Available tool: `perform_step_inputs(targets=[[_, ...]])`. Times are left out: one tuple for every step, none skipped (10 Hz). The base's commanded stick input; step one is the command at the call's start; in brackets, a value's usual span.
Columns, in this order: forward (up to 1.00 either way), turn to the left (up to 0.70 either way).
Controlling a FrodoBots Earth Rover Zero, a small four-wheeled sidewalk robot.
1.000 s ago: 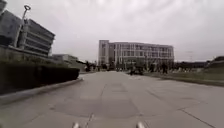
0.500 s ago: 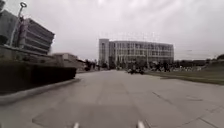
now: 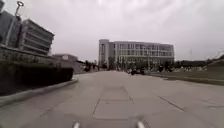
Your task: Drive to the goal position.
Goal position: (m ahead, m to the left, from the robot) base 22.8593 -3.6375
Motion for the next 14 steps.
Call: perform_step_inputs(targets=[[0.85, 0.00], [0.85, 0.00], [0.85, 0.00], [0.85, 0.00], [0.85, 0.00], [0.85, 0.00], [0.85, 0.00], [0.85, 0.00], [0.85, 0.00], [0.85, 0.00], [0.85, 0.00], [0.85, 0.00], [0.85, 0.00], [0.85, 0.00]])
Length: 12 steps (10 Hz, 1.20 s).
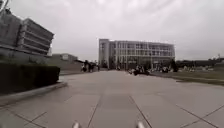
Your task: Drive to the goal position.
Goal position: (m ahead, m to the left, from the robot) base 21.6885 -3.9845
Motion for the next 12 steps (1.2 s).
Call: perform_step_inputs(targets=[[0.85, 0.00], [0.85, 0.00], [0.85, 0.00], [0.85, 0.00], [0.85, 0.00], [0.85, 0.00], [0.85, 0.00], [0.85, 0.00], [0.85, 0.00], [0.85, 0.00], [0.85, 0.00], [0.85, 0.00]])
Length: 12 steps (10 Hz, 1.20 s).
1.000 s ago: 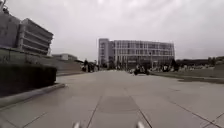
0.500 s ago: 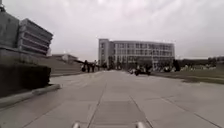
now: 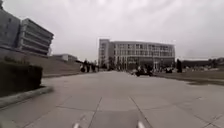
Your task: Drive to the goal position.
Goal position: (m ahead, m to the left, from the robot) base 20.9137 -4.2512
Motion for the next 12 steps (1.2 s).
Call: perform_step_inputs(targets=[[0.85, 0.00], [0.85, 0.00], [0.85, 0.00], [0.85, 0.00], [0.85, 0.00], [0.85, 0.00], [0.85, 0.00], [0.85, 0.00], [0.85, 0.00], [0.85, 0.00], [0.85, 0.00], [0.85, 0.00]])
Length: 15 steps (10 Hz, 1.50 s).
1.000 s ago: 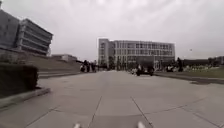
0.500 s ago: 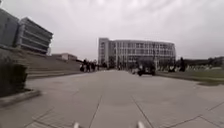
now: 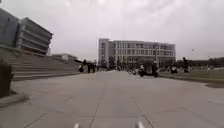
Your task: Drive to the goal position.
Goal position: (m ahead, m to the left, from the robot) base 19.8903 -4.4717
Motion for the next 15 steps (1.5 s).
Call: perform_step_inputs(targets=[[0.85, 0.00], [0.85, 0.00], [0.85, 0.00], [0.85, 0.00], [0.85, 0.00], [0.85, 0.00], [0.85, 0.00], [0.85, 0.00], [0.85, 0.00], [0.85, 0.00], [0.85, 0.00], [0.85, 0.00], [0.85, 0.00], [0.85, 0.00], [0.85, 0.00]])
